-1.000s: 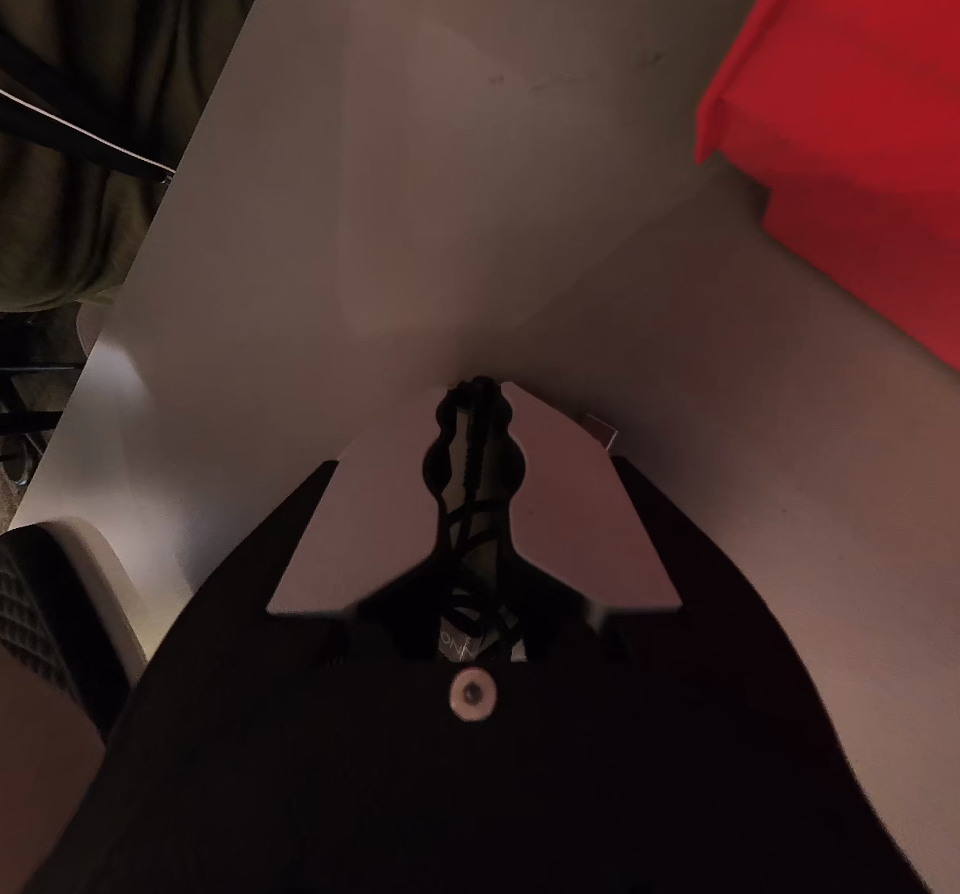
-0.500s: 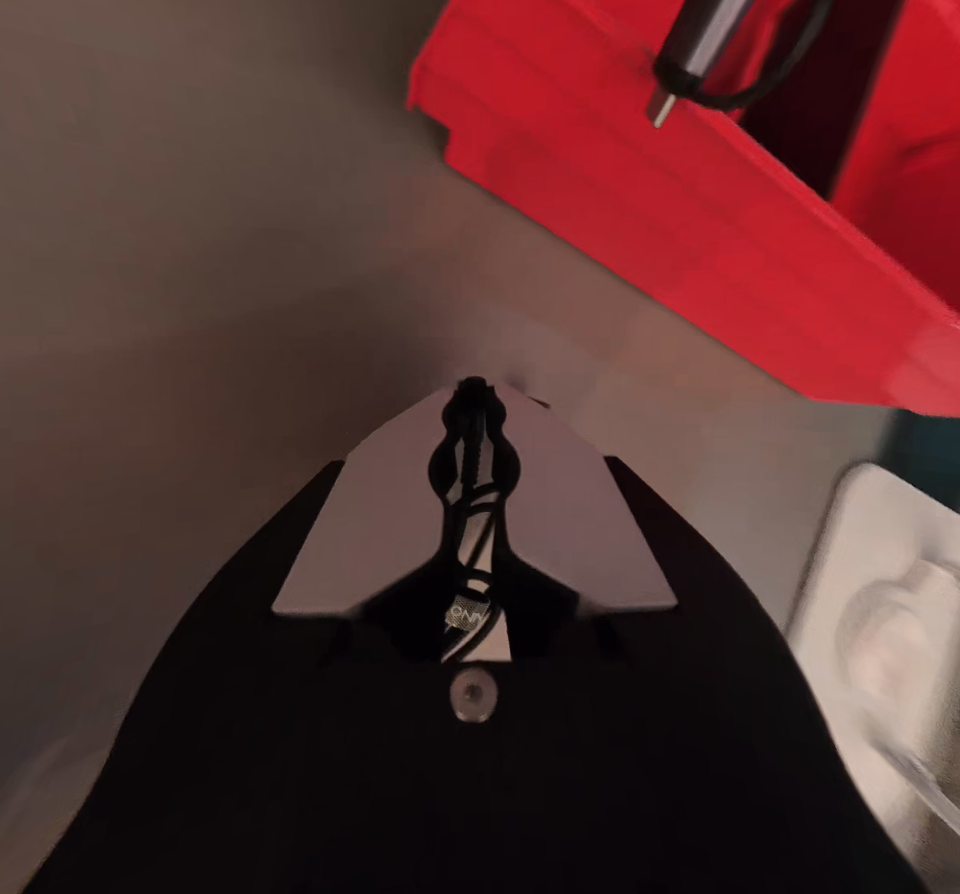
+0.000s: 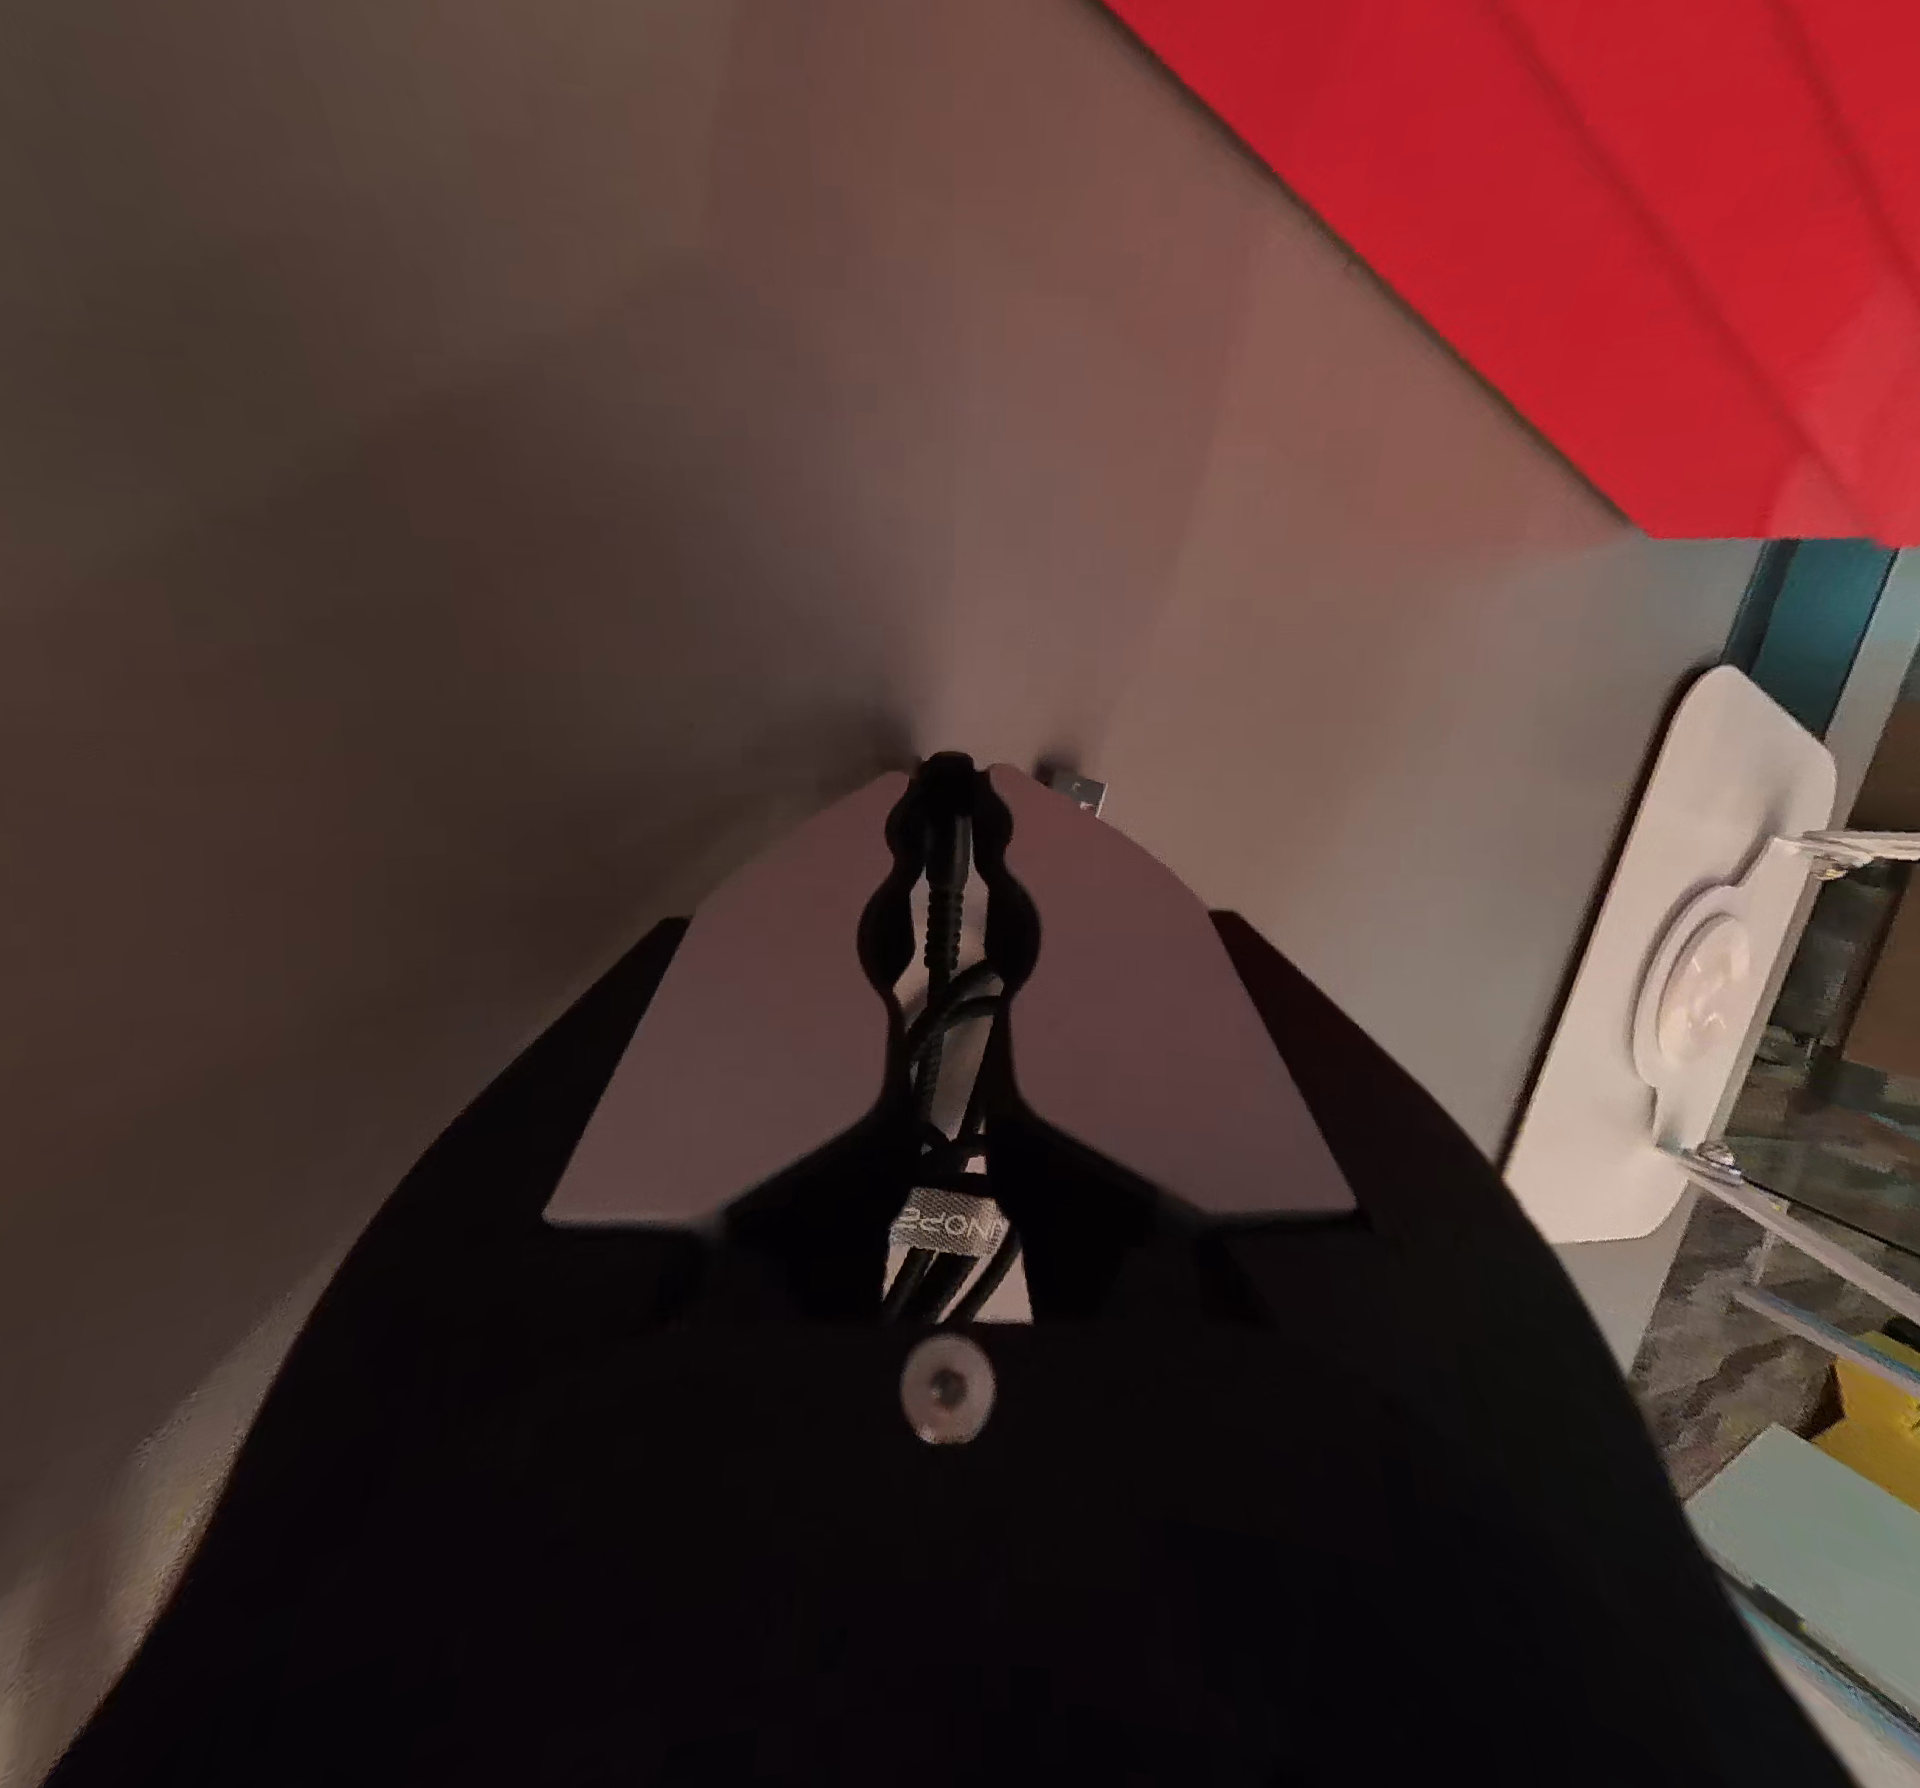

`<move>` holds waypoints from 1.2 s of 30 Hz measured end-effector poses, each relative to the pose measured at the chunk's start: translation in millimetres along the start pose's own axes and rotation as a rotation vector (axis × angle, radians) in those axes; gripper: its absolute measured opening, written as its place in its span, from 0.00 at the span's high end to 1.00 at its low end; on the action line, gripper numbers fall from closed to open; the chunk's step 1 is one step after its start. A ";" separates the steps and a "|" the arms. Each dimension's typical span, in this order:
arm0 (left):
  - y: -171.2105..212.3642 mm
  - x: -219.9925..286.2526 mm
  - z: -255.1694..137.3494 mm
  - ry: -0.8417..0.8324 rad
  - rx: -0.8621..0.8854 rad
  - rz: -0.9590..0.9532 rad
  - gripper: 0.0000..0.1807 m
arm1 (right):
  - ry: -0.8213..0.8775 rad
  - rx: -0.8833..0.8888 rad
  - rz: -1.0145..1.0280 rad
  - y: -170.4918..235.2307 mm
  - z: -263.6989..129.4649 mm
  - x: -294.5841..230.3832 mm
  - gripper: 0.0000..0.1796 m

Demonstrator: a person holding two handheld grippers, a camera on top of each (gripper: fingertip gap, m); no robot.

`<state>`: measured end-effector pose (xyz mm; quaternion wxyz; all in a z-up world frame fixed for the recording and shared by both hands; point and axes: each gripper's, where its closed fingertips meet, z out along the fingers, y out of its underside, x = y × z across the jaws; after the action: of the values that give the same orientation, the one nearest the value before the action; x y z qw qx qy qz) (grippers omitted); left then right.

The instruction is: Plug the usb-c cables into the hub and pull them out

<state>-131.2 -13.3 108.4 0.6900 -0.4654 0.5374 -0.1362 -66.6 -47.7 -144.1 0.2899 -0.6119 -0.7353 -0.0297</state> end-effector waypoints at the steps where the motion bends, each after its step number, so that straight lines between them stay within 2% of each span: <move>1: 0.5 0.7 1.0 0.003 -0.003 0.001 0.95 | -0.002 -0.003 0.001 0.5 -0.2 -0.2 0.94; 20: -3.6 9.2 7.3 0.030 0.001 0.011 0.95 | 0.022 -0.031 0.002 5.5 3.9 1.5 0.91; 29: -2.5 13.7 11.6 0.046 -0.010 0.019 0.95 | -0.163 -0.025 0.116 9.6 9.6 2.3 0.89; 36: 0.1 15.9 14.5 0.053 -0.024 0.024 0.95 | -0.207 -0.011 0.183 15.2 11.8 9.2 0.88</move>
<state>-112.6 -17.0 98.4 0.6715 -0.4635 0.5625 -0.1338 -58.0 -31.0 -154.4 0.2104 -0.6777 -0.7024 0.0562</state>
